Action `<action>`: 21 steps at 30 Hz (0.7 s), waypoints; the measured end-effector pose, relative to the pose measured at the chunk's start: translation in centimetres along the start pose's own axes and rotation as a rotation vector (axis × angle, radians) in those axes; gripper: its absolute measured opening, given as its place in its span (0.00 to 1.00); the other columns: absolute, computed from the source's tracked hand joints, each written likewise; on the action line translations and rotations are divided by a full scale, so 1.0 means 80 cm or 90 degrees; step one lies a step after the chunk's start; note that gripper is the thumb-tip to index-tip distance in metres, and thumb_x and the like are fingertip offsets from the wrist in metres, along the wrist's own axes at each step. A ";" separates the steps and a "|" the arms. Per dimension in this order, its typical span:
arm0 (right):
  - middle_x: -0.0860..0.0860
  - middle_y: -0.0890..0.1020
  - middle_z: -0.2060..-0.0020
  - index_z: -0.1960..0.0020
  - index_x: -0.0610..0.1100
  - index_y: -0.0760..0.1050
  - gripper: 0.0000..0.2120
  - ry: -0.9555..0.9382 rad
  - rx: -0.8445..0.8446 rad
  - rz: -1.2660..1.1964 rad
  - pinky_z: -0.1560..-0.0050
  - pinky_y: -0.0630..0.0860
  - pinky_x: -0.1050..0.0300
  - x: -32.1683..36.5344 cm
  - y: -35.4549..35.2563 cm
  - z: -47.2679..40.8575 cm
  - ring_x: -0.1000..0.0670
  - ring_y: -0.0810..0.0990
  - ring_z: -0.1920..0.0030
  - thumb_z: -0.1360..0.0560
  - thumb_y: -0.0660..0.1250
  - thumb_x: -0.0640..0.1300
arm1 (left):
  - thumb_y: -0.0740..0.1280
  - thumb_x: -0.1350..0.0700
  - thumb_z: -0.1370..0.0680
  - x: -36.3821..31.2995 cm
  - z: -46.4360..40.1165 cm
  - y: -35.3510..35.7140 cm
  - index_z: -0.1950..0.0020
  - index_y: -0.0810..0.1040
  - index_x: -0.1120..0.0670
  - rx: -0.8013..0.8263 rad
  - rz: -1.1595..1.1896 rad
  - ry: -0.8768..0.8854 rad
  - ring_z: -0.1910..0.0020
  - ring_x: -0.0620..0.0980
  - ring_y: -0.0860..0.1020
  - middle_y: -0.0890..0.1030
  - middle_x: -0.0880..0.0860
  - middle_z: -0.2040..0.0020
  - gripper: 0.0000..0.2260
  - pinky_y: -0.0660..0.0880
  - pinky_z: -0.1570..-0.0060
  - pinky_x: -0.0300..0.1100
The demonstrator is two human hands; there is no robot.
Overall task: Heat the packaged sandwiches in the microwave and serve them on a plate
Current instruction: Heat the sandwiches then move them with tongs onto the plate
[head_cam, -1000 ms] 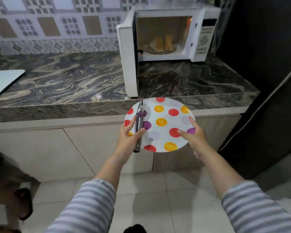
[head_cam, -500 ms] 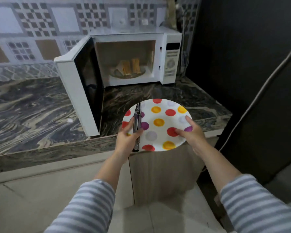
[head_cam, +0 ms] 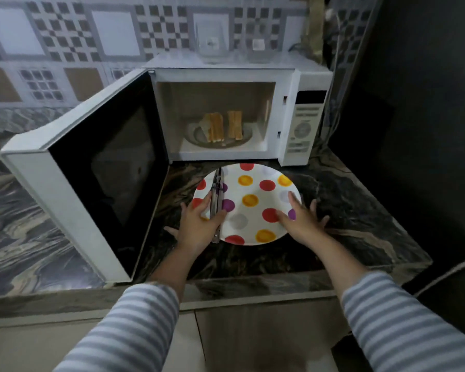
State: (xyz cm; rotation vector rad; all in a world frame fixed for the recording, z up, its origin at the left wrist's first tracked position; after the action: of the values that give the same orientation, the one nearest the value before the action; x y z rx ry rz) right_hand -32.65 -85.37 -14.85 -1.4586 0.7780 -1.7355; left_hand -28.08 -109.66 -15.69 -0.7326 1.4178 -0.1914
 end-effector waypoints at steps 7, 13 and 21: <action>0.51 0.46 0.22 0.22 0.58 0.45 0.34 -0.103 0.069 0.167 0.31 0.32 0.31 -0.008 0.020 -0.101 0.45 0.34 0.24 0.23 0.49 0.68 | 0.53 0.29 0.25 0.008 -0.023 0.023 0.26 0.57 0.33 -0.026 -0.249 -0.071 0.22 0.50 0.45 0.55 0.48 0.21 0.28 0.28 0.35 0.67; 0.53 0.43 0.22 0.23 0.61 0.45 0.32 -0.172 0.072 0.239 0.28 0.35 0.35 -0.013 0.022 -0.141 0.51 0.37 0.23 0.24 0.45 0.69 | 0.42 0.28 0.25 0.006 -0.023 0.035 0.25 0.52 0.33 -0.033 -0.379 -0.126 0.22 0.47 0.44 0.49 0.48 0.20 0.29 0.29 0.34 0.66; 0.53 0.44 0.22 0.24 0.64 0.46 0.29 -0.233 0.045 0.263 0.27 0.37 0.35 -0.005 0.024 -0.164 0.51 0.39 0.23 0.23 0.44 0.68 | 0.44 0.28 0.25 0.008 -0.023 0.035 0.24 0.56 0.36 -0.092 -0.373 -0.143 0.22 0.44 0.47 0.53 0.45 0.21 0.30 0.30 0.31 0.63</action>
State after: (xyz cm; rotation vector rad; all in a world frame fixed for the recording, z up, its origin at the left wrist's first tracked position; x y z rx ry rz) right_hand -45.26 -86.19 -18.95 -1.3959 0.7471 -1.1352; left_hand -30.56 -108.48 -17.74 -1.2416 0.9818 -0.4490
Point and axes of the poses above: each hand's wrist, its own z-axis away from the middle knuckle, its own y-axis out of the palm, x = y × z, the point moved 6 cm from there along -z, towards the middle knuckle
